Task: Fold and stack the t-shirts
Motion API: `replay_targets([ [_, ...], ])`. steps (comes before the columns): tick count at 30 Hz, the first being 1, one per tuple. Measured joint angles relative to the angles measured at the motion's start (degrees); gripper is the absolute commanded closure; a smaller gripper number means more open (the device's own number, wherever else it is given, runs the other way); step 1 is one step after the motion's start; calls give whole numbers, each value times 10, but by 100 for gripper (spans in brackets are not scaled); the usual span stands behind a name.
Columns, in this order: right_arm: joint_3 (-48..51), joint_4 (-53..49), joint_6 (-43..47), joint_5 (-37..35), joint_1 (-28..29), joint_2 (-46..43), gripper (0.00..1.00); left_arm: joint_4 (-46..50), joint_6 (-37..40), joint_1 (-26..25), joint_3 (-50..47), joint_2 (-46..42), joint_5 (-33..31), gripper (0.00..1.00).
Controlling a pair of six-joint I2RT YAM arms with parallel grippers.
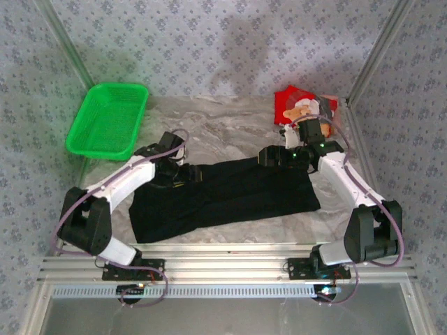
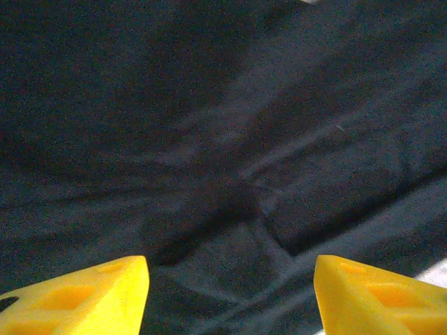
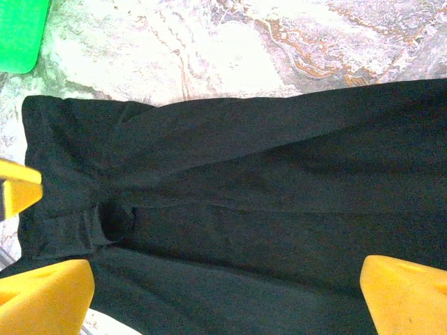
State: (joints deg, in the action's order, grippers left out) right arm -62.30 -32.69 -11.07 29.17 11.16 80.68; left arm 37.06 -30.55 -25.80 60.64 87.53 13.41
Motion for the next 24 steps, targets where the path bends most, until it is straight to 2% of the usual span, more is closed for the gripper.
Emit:
replay_targets([
  [4, 0, -1, 0, 0, 4, 0, 0, -22, 6, 7, 7, 78, -12, 38],
  [8, 0, -1, 0, 0, 6, 0, 0, -53, 12, -14, 6, 121, -3, 38],
  [16, 0, -20, 2, -4, 7, -18, 0, -120, 3, -74, -49, 91, 28, 38],
  [24, 0, -22, 2, -5, 7, -16, 0, -122, -26, -129, -103, 32, 54, 38],
])
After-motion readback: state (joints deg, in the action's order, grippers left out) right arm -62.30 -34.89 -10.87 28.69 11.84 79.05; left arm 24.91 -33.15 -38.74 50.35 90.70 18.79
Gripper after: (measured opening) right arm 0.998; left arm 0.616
